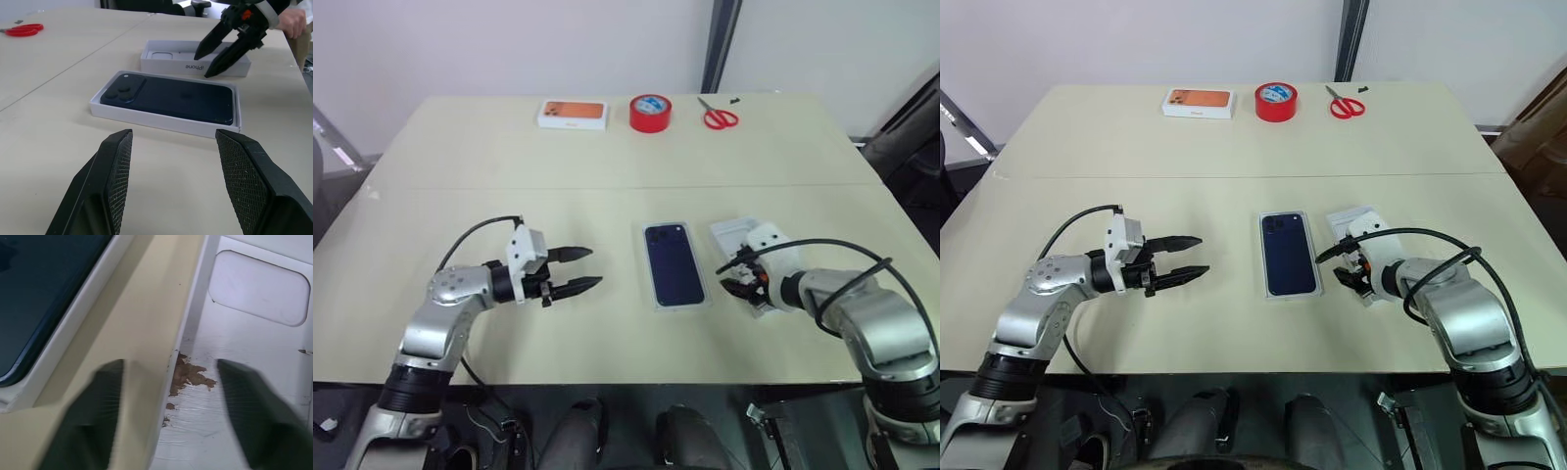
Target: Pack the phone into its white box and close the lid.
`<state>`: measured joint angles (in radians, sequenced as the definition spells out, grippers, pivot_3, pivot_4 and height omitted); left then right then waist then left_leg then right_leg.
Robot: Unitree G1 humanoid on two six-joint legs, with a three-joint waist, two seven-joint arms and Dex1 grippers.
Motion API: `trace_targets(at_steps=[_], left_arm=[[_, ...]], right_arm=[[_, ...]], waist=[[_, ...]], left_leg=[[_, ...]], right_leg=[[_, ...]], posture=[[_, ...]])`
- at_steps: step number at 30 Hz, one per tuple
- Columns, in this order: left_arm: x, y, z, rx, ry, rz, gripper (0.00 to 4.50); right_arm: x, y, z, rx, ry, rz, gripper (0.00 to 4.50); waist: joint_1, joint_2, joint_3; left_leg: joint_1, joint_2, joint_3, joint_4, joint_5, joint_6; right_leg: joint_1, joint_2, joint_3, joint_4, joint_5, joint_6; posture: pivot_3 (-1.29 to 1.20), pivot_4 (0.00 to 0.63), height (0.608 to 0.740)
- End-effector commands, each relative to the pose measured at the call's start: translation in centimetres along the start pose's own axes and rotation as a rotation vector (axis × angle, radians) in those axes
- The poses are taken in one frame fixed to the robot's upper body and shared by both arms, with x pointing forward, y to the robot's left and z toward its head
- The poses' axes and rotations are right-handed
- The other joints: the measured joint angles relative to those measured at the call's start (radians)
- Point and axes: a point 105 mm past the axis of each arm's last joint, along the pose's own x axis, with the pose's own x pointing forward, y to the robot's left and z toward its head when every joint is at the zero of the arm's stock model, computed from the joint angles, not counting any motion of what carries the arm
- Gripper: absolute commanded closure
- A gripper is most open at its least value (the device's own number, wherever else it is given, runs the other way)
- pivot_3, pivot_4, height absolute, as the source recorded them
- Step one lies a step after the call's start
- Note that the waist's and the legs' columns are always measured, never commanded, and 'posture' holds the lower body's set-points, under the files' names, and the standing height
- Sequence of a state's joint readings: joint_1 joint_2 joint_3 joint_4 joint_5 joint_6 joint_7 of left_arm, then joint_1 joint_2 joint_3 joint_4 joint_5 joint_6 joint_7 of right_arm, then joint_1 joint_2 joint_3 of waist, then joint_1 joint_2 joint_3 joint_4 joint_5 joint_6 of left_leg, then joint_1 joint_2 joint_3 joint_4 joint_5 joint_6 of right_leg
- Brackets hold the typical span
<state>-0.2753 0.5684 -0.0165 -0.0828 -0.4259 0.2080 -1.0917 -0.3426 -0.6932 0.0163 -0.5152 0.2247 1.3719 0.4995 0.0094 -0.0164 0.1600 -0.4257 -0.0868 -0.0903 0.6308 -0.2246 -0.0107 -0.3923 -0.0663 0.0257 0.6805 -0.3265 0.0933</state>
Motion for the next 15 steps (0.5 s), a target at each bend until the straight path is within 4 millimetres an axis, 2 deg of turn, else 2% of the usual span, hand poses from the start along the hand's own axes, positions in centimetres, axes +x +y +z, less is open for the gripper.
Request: trace_targets(at_steps=[1, 3, 7, 9, 15], left_arm=[[0.0, -0.2, 0.9, 0.041, -0.024, -0.003, 1.65], [0.1, -0.2, 1.1, 0.041, -0.027, 0.000, 1.65], [0.1, -0.1, 1.3, 0.038, -0.035, 0.012, 1.65], [0.1, 0.0, 1.2, 0.038, -0.031, 0.015, 1.65], [-0.2, 1.3, 1.5, 0.035, -0.040, 0.079, 1.65]], right_arm=[[0.0, 0.2, 0.0, -0.005, 0.005, -0.007, 3.40], [0.1, 0.1, -0.2, 0.001, 0.014, -0.016, 4.42], [0.2, 0.0, -0.2, 0.019, 0.018, -0.022, 4.47], [0.2, 0.0, 0.5, 0.042, -0.003, -0.020, 4.47], [-0.1, -0.7, 5.5, 0.207, -0.215, 0.012, 4.47]], waist=[[0.000, 0.000, 0.000], [-0.001, 0.000, 0.000], [-0.001, 0.000, 0.000], [-0.001, 0.000, 0.000], [-0.018, 0.001, 0.000]], left_leg=[[0.000, 0.000, 0.000, 0.000, 0.000, 0.000], [0.000, 0.000, 0.000, 0.000, 0.000, 0.000], [0.000, 0.000, 0.000, 0.000, 0.000, 0.000], [0.000, 0.000, 0.000, 0.000, 0.000, 0.000], [0.000, 0.000, 0.000, 0.000, 0.000, 0.000]], right_leg=[[0.000, 0.000, 0.000, 0.000, 0.000, 0.000], [0.000, 0.000, 0.000, 0.000, 0.000, 0.000], [0.000, 0.000, 0.000, 0.000, 0.000, 0.000], [0.000, 0.000, 0.000, 0.000, 0.000, 0.000], [-0.001, 0.001, 0.000, 0.001, 0.000, 0.000]], posture=[[0.00, 0.150, 0.734], [0.00, 0.150, 0.734], [0.00, 0.150, 0.734], [0.00, 0.150, 0.734], [0.00, 0.150, 0.734]])
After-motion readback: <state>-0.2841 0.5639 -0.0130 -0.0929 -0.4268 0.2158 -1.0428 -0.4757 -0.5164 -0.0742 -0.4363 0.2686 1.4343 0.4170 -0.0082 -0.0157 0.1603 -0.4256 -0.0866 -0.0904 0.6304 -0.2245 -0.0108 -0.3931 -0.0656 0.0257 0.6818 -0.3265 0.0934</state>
